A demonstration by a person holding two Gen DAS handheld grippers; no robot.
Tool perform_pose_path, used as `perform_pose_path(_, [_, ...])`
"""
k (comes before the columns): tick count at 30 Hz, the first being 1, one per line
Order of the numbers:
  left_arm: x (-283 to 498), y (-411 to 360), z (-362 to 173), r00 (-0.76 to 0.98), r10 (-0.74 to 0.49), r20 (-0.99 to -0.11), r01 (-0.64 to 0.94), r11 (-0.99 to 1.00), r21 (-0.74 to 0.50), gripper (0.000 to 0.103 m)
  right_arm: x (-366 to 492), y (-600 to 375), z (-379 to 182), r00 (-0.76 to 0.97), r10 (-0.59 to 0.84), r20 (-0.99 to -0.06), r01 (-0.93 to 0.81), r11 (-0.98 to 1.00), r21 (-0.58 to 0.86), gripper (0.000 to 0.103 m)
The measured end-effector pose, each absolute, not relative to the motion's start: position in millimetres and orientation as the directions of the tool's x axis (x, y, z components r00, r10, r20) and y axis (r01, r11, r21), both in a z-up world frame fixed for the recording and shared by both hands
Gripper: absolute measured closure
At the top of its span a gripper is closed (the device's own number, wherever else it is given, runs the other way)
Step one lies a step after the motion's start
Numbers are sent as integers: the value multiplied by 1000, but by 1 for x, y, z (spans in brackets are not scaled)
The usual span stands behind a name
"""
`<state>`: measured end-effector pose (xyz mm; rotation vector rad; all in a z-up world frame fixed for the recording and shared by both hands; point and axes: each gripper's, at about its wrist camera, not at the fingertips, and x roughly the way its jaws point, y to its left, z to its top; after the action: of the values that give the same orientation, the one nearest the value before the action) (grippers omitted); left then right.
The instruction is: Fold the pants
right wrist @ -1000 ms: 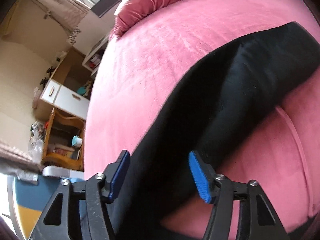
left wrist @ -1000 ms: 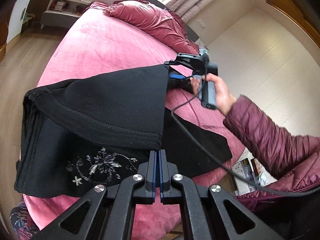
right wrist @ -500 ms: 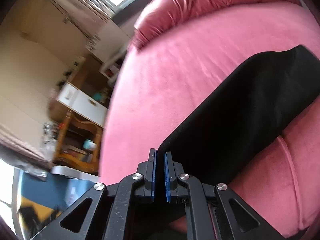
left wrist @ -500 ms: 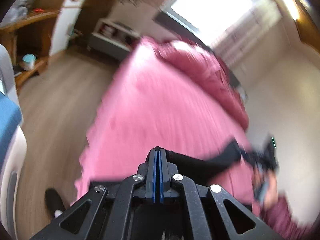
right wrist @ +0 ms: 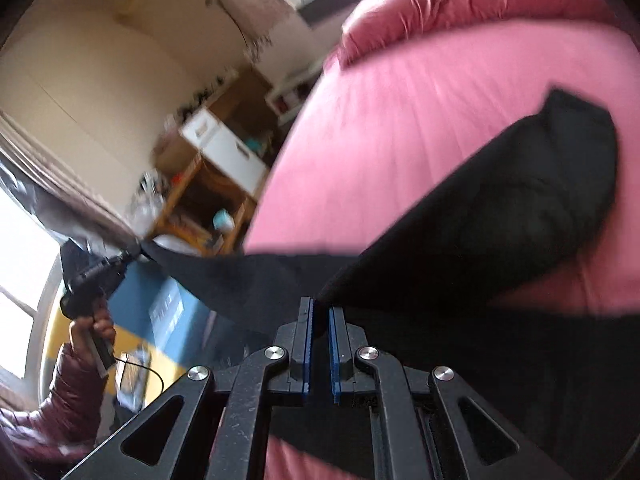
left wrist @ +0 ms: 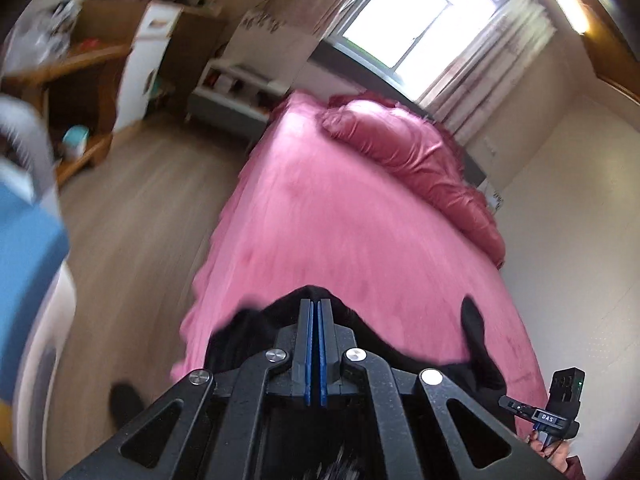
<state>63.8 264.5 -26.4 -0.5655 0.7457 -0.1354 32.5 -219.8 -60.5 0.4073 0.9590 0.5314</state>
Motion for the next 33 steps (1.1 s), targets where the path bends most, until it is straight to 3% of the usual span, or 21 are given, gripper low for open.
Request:
perform_pose_path(6, [-4, 270, -106, 612, -297, -733, -237, 815, -528, 101, 0, -220, -121, 380, 543, -749, -165, 836, 523, 96])
perform_pose_path(9, [-29, 275, -133, 583, -303, -754, -302, 781, -547, 101, -7, -217, -138, 355, 524, -775, -150, 850, 506, 96])
perform_pose_path(19, [-46, 277, -127, 597, -297, -745, -302, 777, -552, 101, -25, -221, -122, 386, 513, -767, -188, 857, 479, 97])
perform_pose_path(27, [-46, 276, -160, 499, -282, -820, -383, 777, -500, 101, -35, -222, -159, 309, 486, -818, -158, 874, 459, 97])
perform_pose_path(33, [-45, 271, -153, 480, -239, -844, -385, 807, -448, 101, -38, -217, -158, 301, 492, -817, -193, 870, 453, 98])
